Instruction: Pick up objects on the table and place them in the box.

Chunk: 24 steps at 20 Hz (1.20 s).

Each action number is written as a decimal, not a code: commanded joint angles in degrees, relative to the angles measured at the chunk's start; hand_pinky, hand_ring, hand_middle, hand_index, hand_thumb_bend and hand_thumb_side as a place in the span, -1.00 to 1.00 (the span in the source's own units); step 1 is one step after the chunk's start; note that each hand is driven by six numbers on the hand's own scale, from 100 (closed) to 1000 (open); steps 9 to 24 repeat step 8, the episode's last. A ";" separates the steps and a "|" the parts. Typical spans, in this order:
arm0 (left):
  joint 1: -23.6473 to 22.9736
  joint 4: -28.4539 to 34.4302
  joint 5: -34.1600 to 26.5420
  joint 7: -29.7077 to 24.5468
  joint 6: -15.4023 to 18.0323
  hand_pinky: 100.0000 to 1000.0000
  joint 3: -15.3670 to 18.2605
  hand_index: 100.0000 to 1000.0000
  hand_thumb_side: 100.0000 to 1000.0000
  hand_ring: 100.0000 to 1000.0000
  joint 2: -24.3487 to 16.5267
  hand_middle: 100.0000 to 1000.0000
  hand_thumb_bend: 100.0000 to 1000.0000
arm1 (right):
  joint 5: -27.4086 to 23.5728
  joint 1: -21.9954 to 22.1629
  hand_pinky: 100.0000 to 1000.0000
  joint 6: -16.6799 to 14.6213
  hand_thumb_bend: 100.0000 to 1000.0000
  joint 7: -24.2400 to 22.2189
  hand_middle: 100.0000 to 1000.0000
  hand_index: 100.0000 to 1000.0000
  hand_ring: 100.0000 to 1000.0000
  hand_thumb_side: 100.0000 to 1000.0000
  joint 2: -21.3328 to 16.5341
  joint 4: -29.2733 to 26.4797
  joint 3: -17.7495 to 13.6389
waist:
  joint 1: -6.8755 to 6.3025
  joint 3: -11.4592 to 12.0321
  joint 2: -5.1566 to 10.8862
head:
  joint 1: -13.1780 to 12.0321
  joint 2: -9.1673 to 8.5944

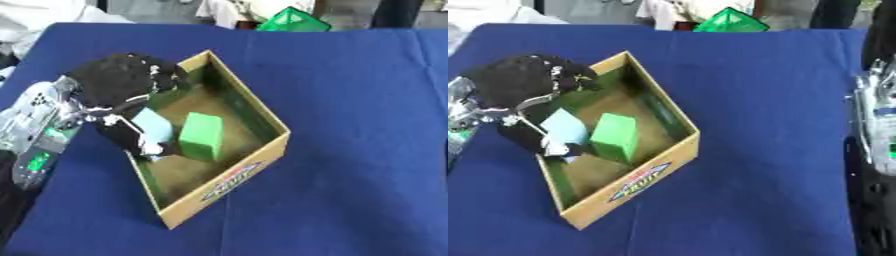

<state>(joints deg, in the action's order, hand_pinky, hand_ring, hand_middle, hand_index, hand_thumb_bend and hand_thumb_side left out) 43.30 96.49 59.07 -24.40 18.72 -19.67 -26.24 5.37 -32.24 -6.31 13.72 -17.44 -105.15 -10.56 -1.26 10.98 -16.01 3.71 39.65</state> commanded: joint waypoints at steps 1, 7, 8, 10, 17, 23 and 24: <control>1.06 4.35 -1.86 2.61 -2.02 0.42 3.16 0.75 0.17 0.57 -1.10 0.59 -0.32 | 0.16 -0.55 0.62 0.09 -0.65 0.10 0.11 0.65 0.66 1.00 -1.05 -0.69 -0.16 | 0.02 0.16 1.54 | 0.37 -0.46; 0.86 13.07 -7.17 8.06 -7.37 0.37 10.88 0.74 0.16 0.50 -1.54 0.50 -0.43 | 0.54 -0.74 0.62 -0.16 -0.64 0.64 0.12 0.66 0.66 1.00 -1.24 -0.98 -0.38 | 0.21 0.89 1.95 | 1.88 0.07; 0.46 14.66 -8.15 9.04 -8.34 0.35 12.45 0.74 0.18 0.48 -1.38 0.47 -0.46 | 0.66 -0.89 0.62 -0.29 -0.64 0.78 0.12 0.66 0.65 1.00 -1.26 -1.12 -0.39 | 0.29 1.11 2.02 | 2.15 0.16; 0.46 14.66 -8.15 9.04 -8.34 0.35 12.45 0.74 0.18 0.48 -1.38 0.47 -0.46 | 0.66 -0.89 0.62 -0.29 -0.64 0.78 0.12 0.66 0.65 1.00 -1.26 -1.12 -0.39 | 0.29 1.11 2.02 | 2.15 0.16; 0.46 14.66 -8.15 9.04 -8.34 0.35 12.45 0.74 0.18 0.48 -1.38 0.47 -0.46 | 0.66 -0.89 0.62 -0.29 -0.64 0.78 0.12 0.66 0.65 1.00 -1.26 -1.12 -0.39 | 0.29 1.11 2.02 | 2.15 0.16; 0.46 14.66 -8.15 9.04 -8.34 0.35 12.45 0.74 0.18 0.48 -1.38 0.47 -0.46 | 0.66 -0.89 0.62 -0.29 -0.64 0.78 0.12 0.66 0.65 1.00 -1.26 -1.12 -0.39 | 0.29 1.11 2.02 | 2.15 0.16; 0.46 14.66 -8.15 9.04 -8.34 0.35 12.45 0.74 0.18 0.48 -1.38 0.47 -0.46 | 0.66 -0.89 0.62 -0.29 -0.64 0.78 0.12 0.66 0.65 1.00 -1.26 -1.12 -0.39 | 0.29 1.11 2.02 | 2.15 0.16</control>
